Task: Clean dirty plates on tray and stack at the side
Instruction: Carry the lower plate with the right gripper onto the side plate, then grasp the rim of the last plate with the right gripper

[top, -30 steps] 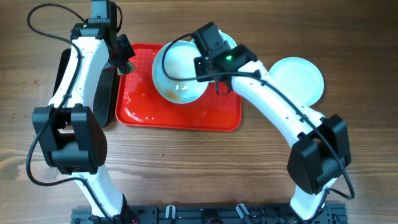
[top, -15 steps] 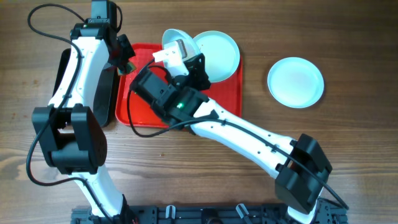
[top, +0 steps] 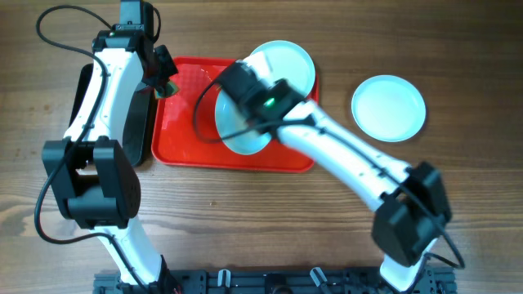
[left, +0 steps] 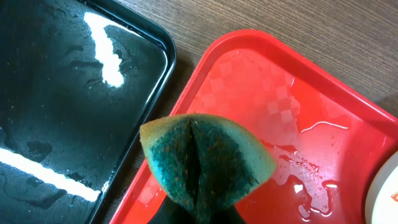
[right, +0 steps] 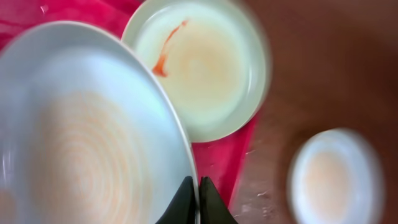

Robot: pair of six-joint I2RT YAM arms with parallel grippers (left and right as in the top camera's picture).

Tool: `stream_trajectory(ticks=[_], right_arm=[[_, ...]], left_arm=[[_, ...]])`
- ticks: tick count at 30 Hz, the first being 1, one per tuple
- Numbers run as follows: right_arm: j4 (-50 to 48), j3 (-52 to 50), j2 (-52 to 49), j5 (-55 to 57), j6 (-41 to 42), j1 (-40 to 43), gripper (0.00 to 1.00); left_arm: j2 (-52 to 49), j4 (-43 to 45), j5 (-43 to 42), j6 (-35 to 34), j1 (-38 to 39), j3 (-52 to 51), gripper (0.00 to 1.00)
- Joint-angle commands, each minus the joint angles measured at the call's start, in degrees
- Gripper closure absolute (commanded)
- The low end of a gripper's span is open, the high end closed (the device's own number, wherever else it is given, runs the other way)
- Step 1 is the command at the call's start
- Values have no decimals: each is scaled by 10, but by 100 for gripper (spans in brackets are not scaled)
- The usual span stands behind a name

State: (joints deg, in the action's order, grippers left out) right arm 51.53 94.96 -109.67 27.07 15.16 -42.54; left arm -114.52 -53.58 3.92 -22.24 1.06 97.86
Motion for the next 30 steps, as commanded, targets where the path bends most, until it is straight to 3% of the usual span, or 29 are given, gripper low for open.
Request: stream_trajectory(ticks=[1,8,13,16,17,18,19,22,25,27,30], right_arm=[[24,4,67,-238,33,123,96],[76,-52,75,-310,35,460,96],[-7,-184,74,-280,64,573,96],[-76,-229,72,-282,78,575,95],[-87,-236,67,-285,87,575,83],[-87,-236,62,-286,90,575,62],[-87,-236,62,-292,90,575,54],[-36,-182,62,-352,65,552,51],[-12,-104,62,-354,59,466,50],[-47,-80,62,-355,90,386,50],[-112,-80,32,-283,227,256,48]], left_arm=[[10,1,-5,-7,-2,6,96],[10,1,-5,-8,-2,6,96],[10,2,-5,-8,-2,6,96],[10,2,-5,-8,-2,6,96],[10,1,-5,-8,-2,6,96],[10,1,-6,-8,-2,6,96],[10,1,-7,-8,-2,6,96],[10,2,-7,-8,-2,6,96],[10,7,-7,-8,-2,6,96],[10,9,-7,-8,-2,6,96],[10,8,-7,-8,-2,6,96]])
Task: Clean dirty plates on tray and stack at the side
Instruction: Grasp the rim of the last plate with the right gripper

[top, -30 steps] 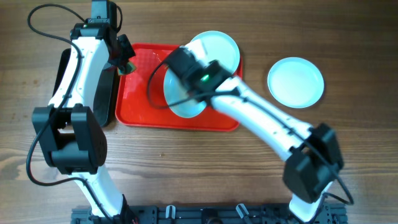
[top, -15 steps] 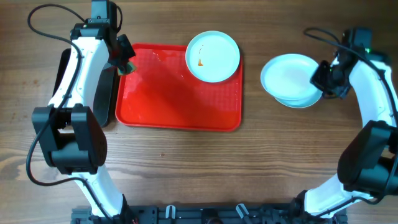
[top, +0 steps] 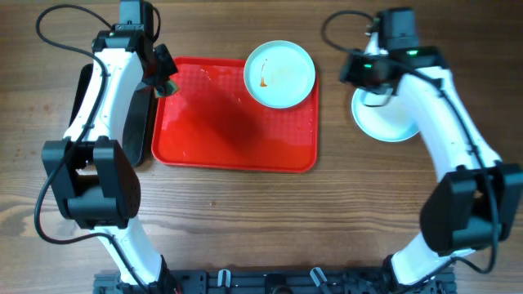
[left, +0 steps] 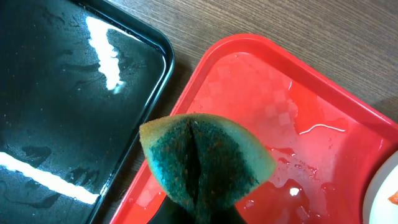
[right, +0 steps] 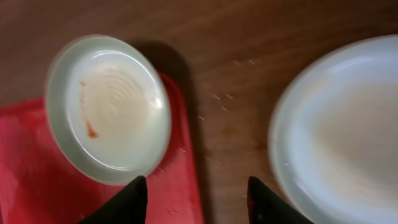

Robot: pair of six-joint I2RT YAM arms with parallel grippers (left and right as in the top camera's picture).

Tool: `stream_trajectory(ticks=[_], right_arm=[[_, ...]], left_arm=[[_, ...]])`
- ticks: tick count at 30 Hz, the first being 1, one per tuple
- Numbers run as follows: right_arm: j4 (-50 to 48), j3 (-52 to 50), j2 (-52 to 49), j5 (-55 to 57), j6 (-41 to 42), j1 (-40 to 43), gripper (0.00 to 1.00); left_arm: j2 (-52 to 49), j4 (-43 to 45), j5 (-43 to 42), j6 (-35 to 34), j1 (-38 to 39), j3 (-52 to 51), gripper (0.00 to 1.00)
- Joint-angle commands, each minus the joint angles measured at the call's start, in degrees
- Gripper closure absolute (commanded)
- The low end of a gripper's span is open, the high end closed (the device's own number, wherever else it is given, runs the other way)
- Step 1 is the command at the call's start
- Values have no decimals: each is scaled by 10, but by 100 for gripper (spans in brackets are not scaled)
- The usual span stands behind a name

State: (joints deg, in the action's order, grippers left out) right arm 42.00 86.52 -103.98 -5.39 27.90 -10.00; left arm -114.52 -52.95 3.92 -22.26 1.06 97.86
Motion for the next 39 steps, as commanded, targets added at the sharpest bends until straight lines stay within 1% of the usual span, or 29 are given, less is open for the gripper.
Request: stream_trajectory(ticks=[1,3,4,7,12,13,14,15,20,21,22,23,24,25,26,27,28,29,31,32,34,36,38,39], right_arm=[[-27,5,-44,41,129,-90,48],[-44,5,-88,35,165,-109,50],[-49,5,-115,4,172,-111,52],[-50,5,-158,-23,174,-111,56],[-75,5,-186,-26,193,-111,73],[-78,5,-193,-34,201,-111,78],[-79,5,-196,-46,200,-113,87],[-79,5,-197,-52,198,-118,92],[-66,5,-197,-52,180,-179,96],[-66,5,-197,-64,162,-187,95],[-65,9,-196,-72,147,-191,88],[-63,20,-196,-78,129,-192,68],[-54,42,-196,-88,94,-189,57],[-30,70,-196,-89,65,-185,52],[0,109,-197,-87,21,-181,48],[40,169,-197,-66,-38,-177,44],[54,207,-198,-33,-85,-177,43],[44,224,-200,-29,-145,-178,41],[1,226,-208,-2,-190,-178,41],[-32,226,-230,18,-214,-178,43],[-46,226,-256,12,-231,-178,44],[-52,226,-291,-30,-264,-177,40],[-52,226,-310,-46,-257,-177,40],[-49,226,-317,-50,-231,-178,40]], left_arm=[[10,1,-7,-7,-2,6,96],[10,2,-7,-7,-2,6,96],[10,2,-7,-7,-2,6,96],[10,2,-7,-7,-2,6,96],[10,2,-7,-7,-2,6,96],[10,2,-7,-7,-2,6,96],[10,2,-7,-7,-2,6,96],[10,2,-7,-7,-2,6,96],[10,2,-7,-7,-2,6,96],[10,2,-7,-7,-2,6,96],[10,1,-7,-7,-2,6,96],[10,0,-7,-7,-2,6,96],[10,-1,-7,-7,-2,6,96],[10,-1,-7,-7,-2,6,96],[10,-1,-7,-7,-2,6,96],[10,0,-7,-7,-2,6,96],[10,1,-7,-7,-2,6,96],[10,2,-7,-7,-2,6,96],[10,4,-7,-7,-2,6,96],[10,4,-7,-7,-2,6,96],[10,4,-7,-7,-2,6,96],[10,3,-7,-7,-2,6,96],[10,3,-7,-7,-2,6,96],[10,3,-7,-7,-2,6,96]])
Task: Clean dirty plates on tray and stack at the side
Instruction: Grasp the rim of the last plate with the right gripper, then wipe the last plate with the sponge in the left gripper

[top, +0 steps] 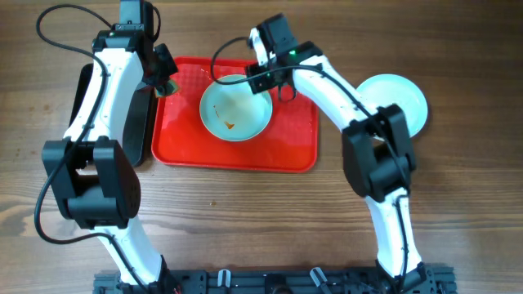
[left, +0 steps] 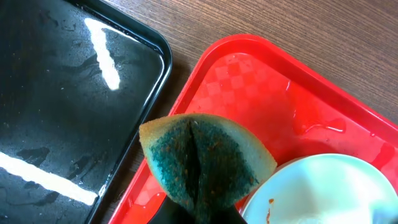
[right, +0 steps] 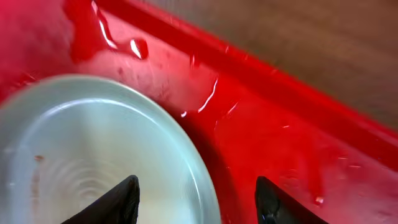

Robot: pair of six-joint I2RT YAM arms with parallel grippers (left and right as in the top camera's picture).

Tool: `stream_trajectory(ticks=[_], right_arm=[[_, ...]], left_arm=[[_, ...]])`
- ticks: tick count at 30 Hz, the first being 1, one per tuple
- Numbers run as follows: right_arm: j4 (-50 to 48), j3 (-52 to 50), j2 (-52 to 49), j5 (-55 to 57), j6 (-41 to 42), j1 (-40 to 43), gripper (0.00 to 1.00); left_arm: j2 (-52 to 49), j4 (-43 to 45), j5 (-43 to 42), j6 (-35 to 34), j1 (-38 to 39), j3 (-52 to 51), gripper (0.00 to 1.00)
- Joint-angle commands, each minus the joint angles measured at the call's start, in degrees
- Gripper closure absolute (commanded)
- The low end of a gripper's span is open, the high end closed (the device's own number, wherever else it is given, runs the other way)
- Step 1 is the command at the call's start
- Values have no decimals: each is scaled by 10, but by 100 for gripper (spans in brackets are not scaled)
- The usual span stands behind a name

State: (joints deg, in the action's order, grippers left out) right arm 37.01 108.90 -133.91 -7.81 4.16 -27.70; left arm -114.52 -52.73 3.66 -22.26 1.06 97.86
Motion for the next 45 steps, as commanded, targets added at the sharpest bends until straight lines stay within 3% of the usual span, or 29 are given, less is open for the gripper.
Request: stream_trajectory(ticks=[1,2,6,9,13,14,15,17,18,20,21,24,27,32,37,40,45], right_arm=[[5,3,-21,-26,28,-1,41],[9,3,-21,-26,47,-1,44],[91,1,-22,-25,198,-2,86],[120,-7,-22,-23,255,-2,96],[193,-7,-22,-48,366,-2,96],[196,-7,-22,-59,360,-2,96],[192,-6,-22,-61,347,-2,91],[160,-6,-22,-61,316,2,64],[136,-6,-22,-60,298,6,56],[103,-6,-22,-55,266,9,52],[101,-6,-22,-46,267,9,52],[109,-7,-26,-40,275,6,79],[108,-21,-28,-41,295,6,96],[106,-22,-28,-41,305,6,96],[105,-22,-28,-43,304,6,96],[104,-22,-28,-43,303,6,96],[102,-22,-28,-43,303,6,96]], left_arm=[[10,1,-4,-7,-2,6,96],[10,1,-4,-7,-2,6,96],[10,-5,-4,-7,-2,6,96],[10,-5,-4,-7,-2,6,96],[10,-5,-4,-7,-2,6,96],[10,-5,-4,-7,-2,6,96],[10,-5,-4,-7,-2,6,96],[10,-5,-4,-7,-2,6,96],[10,-5,-5,-7,-2,6,96],[10,-5,-28,-7,-2,6,96],[10,-5,-40,-7,-2,6,96],[4,-5,-52,-7,5,6,96],[-13,-5,-63,-7,22,6,96],[-55,9,-63,1,53,6,96],[-111,80,-84,88,87,6,96],[-136,101,-153,149,94,6,96],[-165,47,-208,194,97,6,96]])
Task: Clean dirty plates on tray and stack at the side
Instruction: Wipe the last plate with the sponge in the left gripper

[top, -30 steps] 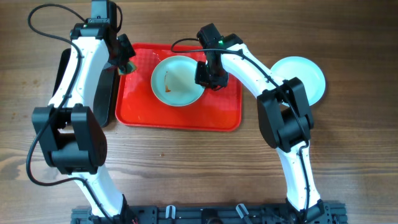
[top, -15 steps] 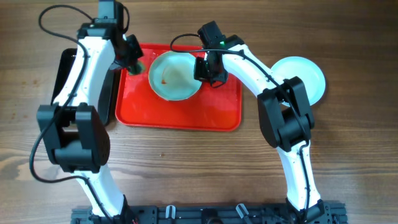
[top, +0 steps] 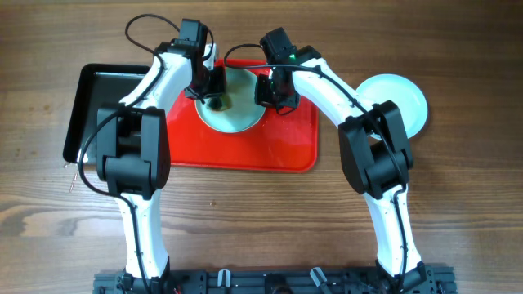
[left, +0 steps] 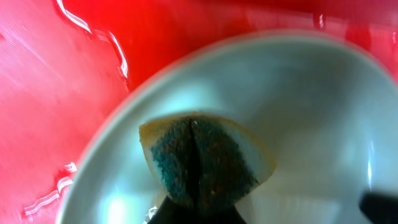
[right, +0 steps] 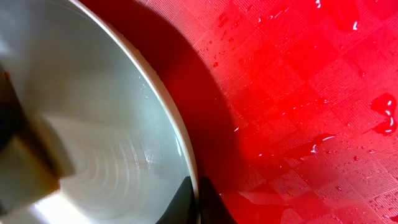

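A pale green plate (top: 241,118) lies in the back middle of the red tray (top: 245,155). My left gripper (top: 211,94) is shut on a yellow sponge with a green scouring face (left: 205,158), which is pressed into the plate's bowl (left: 311,124). On the plate's right rim (right: 186,155) my right gripper (right: 198,199) is shut. In the overhead view that right gripper (top: 274,91) sits at the plate's right edge. The left wrist view shows no stain around the sponge.
A clean pale plate (top: 409,98) rests on the wooden table right of the tray, partly behind my right arm. A black tray (top: 98,122) lies against the red tray's left side. Water drops and streaks cover the red tray's floor (right: 311,93).
My left gripper has moved with the sponge from the red tray's left edge onto the plate. My right gripper, open at the plate's rim then, is now shut on that rim.
My right gripper first held a plate above the tray, with a stained one behind it. Then it stood open at the plates beside the tray. Later the stained plate lay mid-tray with the right gripper open at it; now it is held and the sponge is on it.
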Robot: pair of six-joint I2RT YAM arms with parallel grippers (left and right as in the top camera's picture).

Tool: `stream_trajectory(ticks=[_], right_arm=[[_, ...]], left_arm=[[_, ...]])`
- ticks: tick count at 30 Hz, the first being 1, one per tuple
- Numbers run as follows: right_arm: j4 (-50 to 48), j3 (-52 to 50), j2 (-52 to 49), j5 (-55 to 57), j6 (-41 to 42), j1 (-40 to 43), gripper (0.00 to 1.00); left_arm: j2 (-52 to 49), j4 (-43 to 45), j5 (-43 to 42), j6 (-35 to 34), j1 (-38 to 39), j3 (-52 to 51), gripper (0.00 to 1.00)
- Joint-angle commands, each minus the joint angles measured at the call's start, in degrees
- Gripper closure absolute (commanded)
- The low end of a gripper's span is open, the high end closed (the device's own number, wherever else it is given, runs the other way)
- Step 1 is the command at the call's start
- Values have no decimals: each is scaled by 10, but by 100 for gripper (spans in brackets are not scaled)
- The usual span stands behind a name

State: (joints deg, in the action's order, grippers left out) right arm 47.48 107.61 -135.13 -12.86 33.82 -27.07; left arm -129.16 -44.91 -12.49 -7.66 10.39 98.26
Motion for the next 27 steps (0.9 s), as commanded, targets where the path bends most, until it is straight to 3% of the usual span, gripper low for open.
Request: stream_trajectory(ticks=[1,5,7,12,15,17,20,22,24,26,27], right_arm=[[-3,-9,-16,8,7,-1,96],[-1,-9,-16,8,6,-1,96],[-2,-9,-16,7,5,-1,96],[-3,-9,-16,8,5,-1,96],[-3,-9,-16,7,6,-1,96],[-3,-9,-16,7,5,-1,96],[-3,-9,-16,7,2,-1,96],[-5,-9,-16,7,2,-1,96],[-5,-9,-16,7,2,-1,96],[-5,-9,-16,7,2,-1,96],[-5,-9,-16,7,2,-1,96]], left_arm=[[-19,-58,-47,60,4,2,96],[-19,-158,-51,122,1,2,96],[-19,-162,-50,139,1,2,96],[-19,24,-50,41,3,2,96],[-38,101,-33,39,13,2,96],[-49,96,20,17,15,2,96],[-52,34,244,-129,12,2,96],[-52,4,278,-143,10,2,96],[-52,-30,265,-120,10,2,96],[-52,-71,156,-41,10,8,96],[-52,-106,35,16,7,17,96]])
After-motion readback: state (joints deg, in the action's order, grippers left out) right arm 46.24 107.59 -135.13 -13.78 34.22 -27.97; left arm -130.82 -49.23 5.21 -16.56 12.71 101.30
